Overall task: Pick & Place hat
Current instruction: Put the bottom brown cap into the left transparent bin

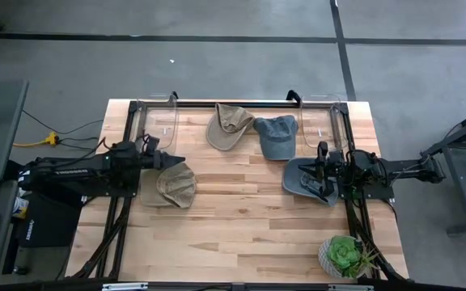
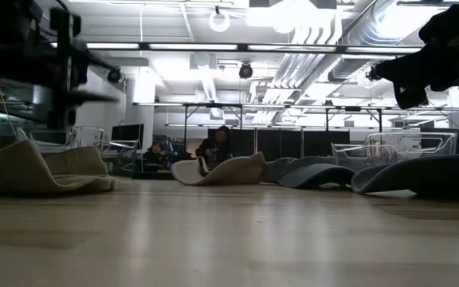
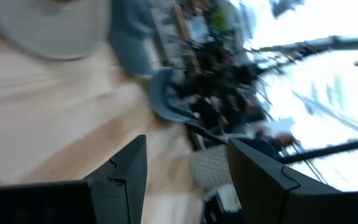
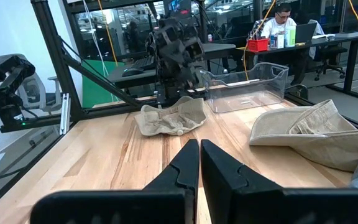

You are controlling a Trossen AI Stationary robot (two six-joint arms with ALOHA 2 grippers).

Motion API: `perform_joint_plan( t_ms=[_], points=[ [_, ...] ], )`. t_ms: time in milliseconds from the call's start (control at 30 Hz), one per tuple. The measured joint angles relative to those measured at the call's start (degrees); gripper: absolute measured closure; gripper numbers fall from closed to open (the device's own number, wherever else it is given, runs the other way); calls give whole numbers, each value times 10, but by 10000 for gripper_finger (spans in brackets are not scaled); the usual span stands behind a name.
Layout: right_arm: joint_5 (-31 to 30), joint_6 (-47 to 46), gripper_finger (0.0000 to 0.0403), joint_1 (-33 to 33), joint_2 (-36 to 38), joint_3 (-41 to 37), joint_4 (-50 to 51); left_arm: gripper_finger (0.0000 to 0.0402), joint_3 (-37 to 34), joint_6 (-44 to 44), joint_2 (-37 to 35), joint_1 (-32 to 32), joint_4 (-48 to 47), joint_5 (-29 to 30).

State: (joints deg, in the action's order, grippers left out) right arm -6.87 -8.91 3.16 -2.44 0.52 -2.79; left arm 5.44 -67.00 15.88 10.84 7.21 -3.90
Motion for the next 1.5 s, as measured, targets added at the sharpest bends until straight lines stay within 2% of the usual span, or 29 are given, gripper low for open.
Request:
perform_joint_plan(
  t_ms=[200, 600, 833, 1000, 1167, 1300, 1500],
  points=[
    [0, 0, 391, 0, 0, 0, 0, 218, 58, 83, 0, 0, -36, -33],
    [0, 0, 391, 0, 0, 0, 0, 211, 246, 272, 38, 0, -310, 22],
    [0, 0, 391, 0, 0, 0, 0, 191, 324, 323, 88, 0, -396, -1],
    [0, 0, 391, 0, 0, 0, 0, 186, 372, 352, 140, 0, -486, -2],
    [0, 0, 391, 0, 0, 0, 0, 185, 410, 355, 200, -15, -527, -11],
    [0, 0, 391, 0, 0, 0, 0, 185, 450, 355, 267, -55, -564, -9],
    [0, 0, 391, 0, 0, 0, 0, 186, 523, 371, 374, -146, -675, 23]
  ],
)
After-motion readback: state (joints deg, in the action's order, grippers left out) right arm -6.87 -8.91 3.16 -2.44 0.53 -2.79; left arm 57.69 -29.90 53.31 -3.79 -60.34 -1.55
